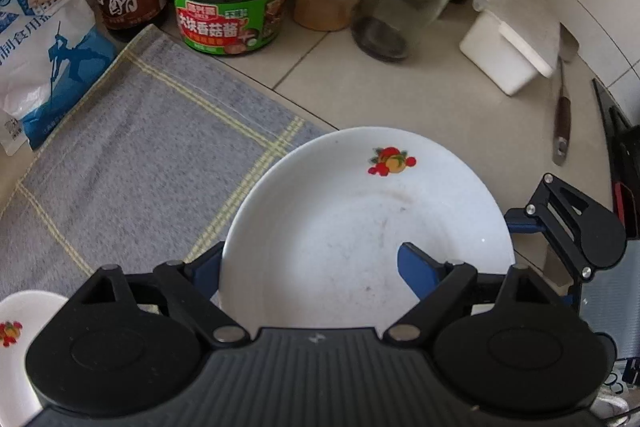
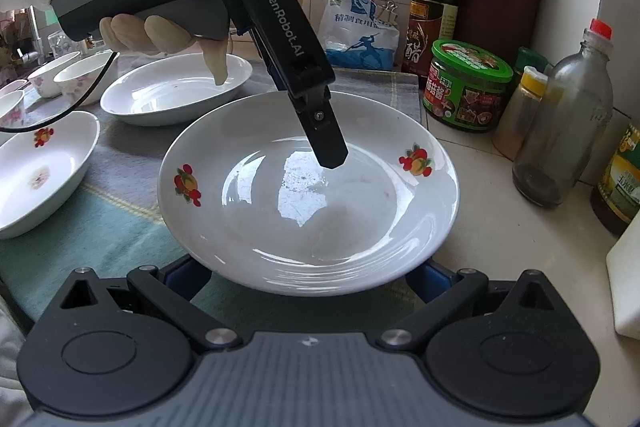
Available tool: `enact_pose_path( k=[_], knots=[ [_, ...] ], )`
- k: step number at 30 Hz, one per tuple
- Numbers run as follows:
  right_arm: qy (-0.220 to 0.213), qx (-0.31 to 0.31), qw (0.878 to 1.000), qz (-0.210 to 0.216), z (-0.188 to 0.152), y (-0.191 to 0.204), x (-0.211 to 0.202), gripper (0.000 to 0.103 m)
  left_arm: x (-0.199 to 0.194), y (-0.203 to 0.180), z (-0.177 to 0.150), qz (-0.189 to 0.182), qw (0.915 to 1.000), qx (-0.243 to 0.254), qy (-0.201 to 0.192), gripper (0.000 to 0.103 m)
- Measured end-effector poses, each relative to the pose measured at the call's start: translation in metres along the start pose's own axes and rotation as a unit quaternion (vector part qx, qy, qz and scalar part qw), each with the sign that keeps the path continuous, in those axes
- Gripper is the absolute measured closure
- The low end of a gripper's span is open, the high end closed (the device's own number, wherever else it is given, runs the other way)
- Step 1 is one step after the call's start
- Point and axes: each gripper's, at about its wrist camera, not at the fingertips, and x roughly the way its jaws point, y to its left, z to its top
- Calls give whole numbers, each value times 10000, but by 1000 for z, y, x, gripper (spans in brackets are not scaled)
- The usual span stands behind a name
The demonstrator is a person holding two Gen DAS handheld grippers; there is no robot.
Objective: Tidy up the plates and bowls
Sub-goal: 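Lift the flower-print plate with the left gripper and carry it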
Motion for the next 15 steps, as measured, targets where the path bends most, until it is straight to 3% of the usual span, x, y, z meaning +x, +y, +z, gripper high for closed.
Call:
enact_pose_path(
  k=[15],
  knots=[
    [57, 140, 9998, -127, 4, -6, 12, 0, 18, 10, 8, 6, 9999, -17, -154, 15]
  ],
)
